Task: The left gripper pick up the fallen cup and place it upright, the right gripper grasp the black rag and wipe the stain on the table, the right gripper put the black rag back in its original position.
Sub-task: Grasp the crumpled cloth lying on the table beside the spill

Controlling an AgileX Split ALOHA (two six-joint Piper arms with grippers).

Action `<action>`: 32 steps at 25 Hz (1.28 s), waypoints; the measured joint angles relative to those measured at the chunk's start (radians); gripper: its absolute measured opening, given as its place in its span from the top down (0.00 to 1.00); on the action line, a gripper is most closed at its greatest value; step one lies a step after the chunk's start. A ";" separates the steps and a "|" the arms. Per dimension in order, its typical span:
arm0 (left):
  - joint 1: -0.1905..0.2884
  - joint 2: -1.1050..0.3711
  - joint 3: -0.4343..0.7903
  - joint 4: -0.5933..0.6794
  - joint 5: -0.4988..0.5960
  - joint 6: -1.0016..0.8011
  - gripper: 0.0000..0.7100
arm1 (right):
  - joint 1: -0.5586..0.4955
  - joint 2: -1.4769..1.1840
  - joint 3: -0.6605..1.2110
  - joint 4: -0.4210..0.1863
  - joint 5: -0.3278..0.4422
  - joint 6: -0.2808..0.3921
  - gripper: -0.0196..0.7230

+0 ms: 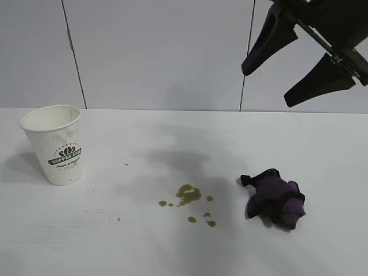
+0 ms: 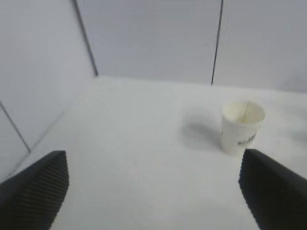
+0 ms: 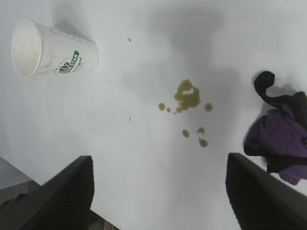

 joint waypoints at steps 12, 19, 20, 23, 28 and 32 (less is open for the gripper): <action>-0.139 0.000 0.188 0.002 -0.028 -0.032 0.02 | 0.000 0.009 0.003 -0.124 0.098 -0.039 0.27; -0.152 0.000 0.188 0.004 -0.035 -0.036 0.02 | 0.000 0.146 0.011 -0.280 0.019 -0.049 0.27; -0.152 0.000 0.188 0.004 -0.035 -0.036 0.02 | 0.000 0.166 0.011 -0.285 -0.002 -0.049 0.27; -0.152 0.000 0.188 0.004 -0.035 -0.036 0.02 | 0.013 0.223 0.011 -0.304 -0.061 -0.049 0.27; -0.152 0.000 0.188 0.004 -0.035 -0.037 0.02 | 0.106 0.274 0.011 -0.414 -0.141 -0.009 0.27; -0.152 0.000 0.188 0.004 -0.035 -0.038 0.02 | 0.142 0.304 0.011 -0.494 -0.193 0.072 0.27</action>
